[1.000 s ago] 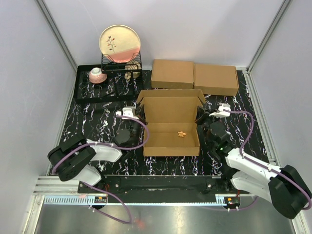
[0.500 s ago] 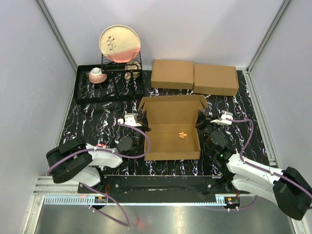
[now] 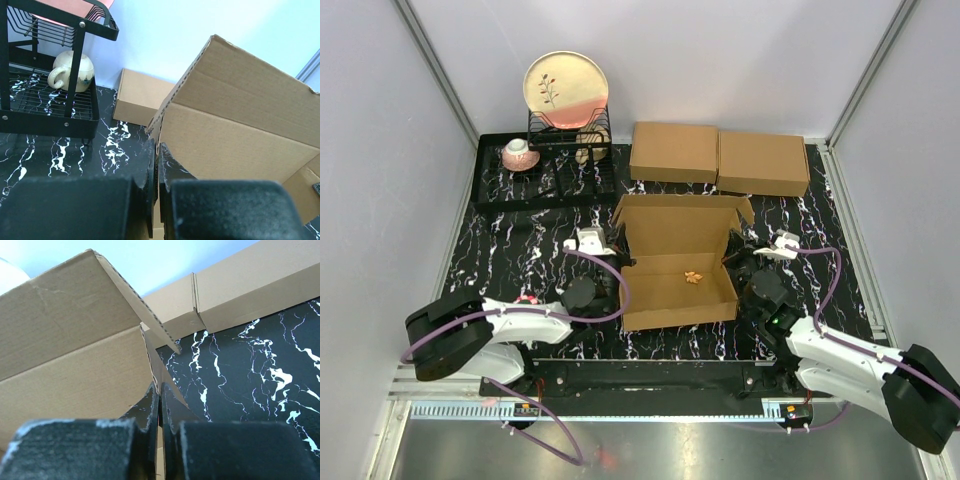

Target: Fold the paper box

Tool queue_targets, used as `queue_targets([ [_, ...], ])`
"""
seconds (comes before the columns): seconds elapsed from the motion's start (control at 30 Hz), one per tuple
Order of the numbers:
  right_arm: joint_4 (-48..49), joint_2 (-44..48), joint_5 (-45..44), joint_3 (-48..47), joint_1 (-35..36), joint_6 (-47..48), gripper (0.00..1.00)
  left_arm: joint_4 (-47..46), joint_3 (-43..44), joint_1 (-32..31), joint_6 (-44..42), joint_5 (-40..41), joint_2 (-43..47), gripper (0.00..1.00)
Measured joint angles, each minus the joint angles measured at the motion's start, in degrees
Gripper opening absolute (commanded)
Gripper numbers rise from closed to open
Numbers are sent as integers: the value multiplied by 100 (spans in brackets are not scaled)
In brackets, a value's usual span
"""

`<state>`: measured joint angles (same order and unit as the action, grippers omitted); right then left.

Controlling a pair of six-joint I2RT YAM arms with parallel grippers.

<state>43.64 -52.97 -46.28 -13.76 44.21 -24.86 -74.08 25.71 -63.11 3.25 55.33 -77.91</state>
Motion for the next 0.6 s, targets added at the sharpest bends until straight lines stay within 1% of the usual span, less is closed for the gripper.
queue_targets([
  [0.23, -186, 164, 28, -2, 7, 52, 0, 68, 9, -4, -35, -2, 26, 0],
  [0.37, -455, 426, 136, -2, 48, 125, 0, -26, -85, 26, -372, -13, -15, 1],
  [0.47, -603, 579, 254, -2, 92, 195, 0, -59, -232, 186, -479, -57, -22, 1],
  [0.6, -758, 723, 490, 0, 136, 302, 0, -35, -382, 483, -302, -267, -17, 1],
])
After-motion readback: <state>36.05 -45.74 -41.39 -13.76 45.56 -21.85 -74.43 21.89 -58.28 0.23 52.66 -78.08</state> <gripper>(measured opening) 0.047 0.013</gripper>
